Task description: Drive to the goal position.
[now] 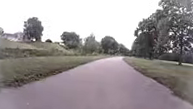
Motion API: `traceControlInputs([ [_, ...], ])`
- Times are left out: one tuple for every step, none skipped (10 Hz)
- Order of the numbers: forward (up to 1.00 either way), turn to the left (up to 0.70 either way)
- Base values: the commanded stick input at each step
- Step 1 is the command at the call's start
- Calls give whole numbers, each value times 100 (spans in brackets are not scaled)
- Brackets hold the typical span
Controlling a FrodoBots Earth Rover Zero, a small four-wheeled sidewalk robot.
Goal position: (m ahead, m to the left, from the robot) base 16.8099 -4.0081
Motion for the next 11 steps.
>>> traceControlInputs([
  [70, 0],
  [70, 0],
  [70, 0],
  [70, -1],
  [70, -5],
  [70, -4],
  [70, -1],
  [70, 0],
  [70, 0],
  [70, 0],
  [70, 0],
])
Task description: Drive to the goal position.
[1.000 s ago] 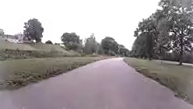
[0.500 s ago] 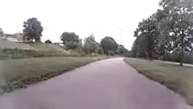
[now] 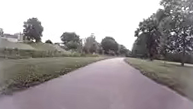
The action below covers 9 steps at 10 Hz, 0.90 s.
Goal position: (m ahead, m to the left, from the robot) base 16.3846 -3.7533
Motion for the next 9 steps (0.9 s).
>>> traceControlInputs([
  [70, 0],
  [70, 0],
  [70, 0],
  [70, 0],
  [70, 0],
  [70, 0],
  [70, 0],
  [70, 0],
  [70, 0],
])
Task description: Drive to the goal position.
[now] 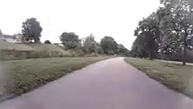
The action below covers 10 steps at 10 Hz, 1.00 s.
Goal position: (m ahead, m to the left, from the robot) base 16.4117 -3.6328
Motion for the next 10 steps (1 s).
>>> traceControlInputs([
  [70, 0],
  [70, 0],
  [70, 0],
  [70, 0],
  [70, 0],
  [70, 0],
  [70, 0],
  [70, 0],
  [70, 0],
  [70, 0],
])
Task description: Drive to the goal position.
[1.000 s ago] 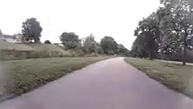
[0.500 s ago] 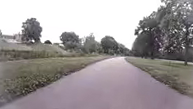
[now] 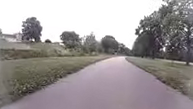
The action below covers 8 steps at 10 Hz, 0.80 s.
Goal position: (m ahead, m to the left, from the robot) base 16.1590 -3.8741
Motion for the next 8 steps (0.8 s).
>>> traceControlInputs([
  [70, 0],
  [70, 0],
  [70, 0],
  [70, 0],
  [70, 0],
  [70, 0],
  [70, 0],
  [70, 0],
])
